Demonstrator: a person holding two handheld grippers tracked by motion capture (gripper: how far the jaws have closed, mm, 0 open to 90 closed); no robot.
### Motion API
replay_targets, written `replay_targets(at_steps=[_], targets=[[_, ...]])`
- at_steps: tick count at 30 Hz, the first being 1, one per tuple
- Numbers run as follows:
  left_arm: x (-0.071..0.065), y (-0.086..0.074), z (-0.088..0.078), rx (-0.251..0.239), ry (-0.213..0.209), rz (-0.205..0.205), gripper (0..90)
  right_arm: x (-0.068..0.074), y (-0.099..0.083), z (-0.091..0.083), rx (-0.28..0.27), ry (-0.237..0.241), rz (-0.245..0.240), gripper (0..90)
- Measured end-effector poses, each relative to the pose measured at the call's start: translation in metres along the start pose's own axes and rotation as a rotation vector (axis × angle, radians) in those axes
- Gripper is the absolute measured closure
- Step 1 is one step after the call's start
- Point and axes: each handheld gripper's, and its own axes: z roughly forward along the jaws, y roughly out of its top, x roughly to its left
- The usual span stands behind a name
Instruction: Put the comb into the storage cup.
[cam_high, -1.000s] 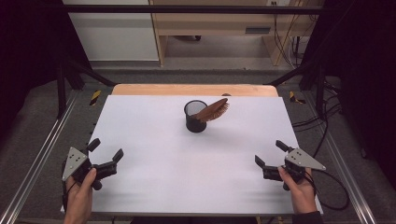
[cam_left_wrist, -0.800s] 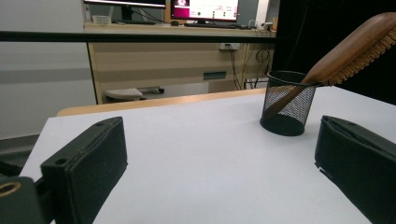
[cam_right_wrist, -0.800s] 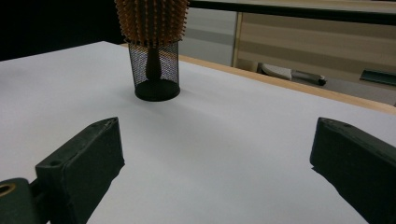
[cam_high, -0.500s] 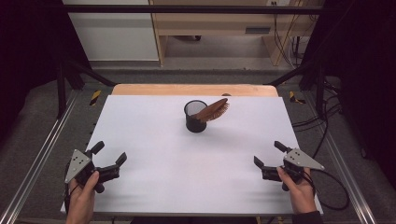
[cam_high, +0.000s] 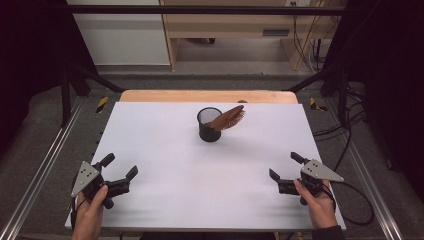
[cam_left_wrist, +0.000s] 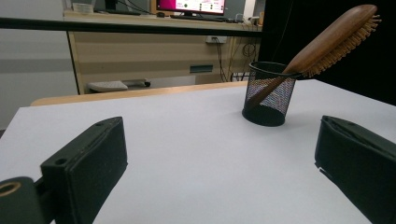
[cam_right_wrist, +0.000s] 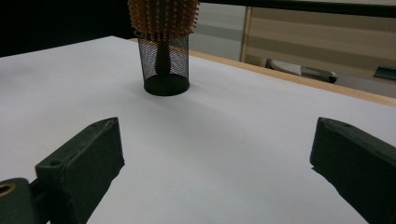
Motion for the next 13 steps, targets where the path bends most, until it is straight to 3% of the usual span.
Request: replay_targets(at_steps=[13], targets=[[-0.0075, 0.0028, -0.0005, -0.022, 0.005, 0.012, 2.3, 0.0085, -0.0018, 0.0100, 0.008, 0.045, 0.009, 3.4]])
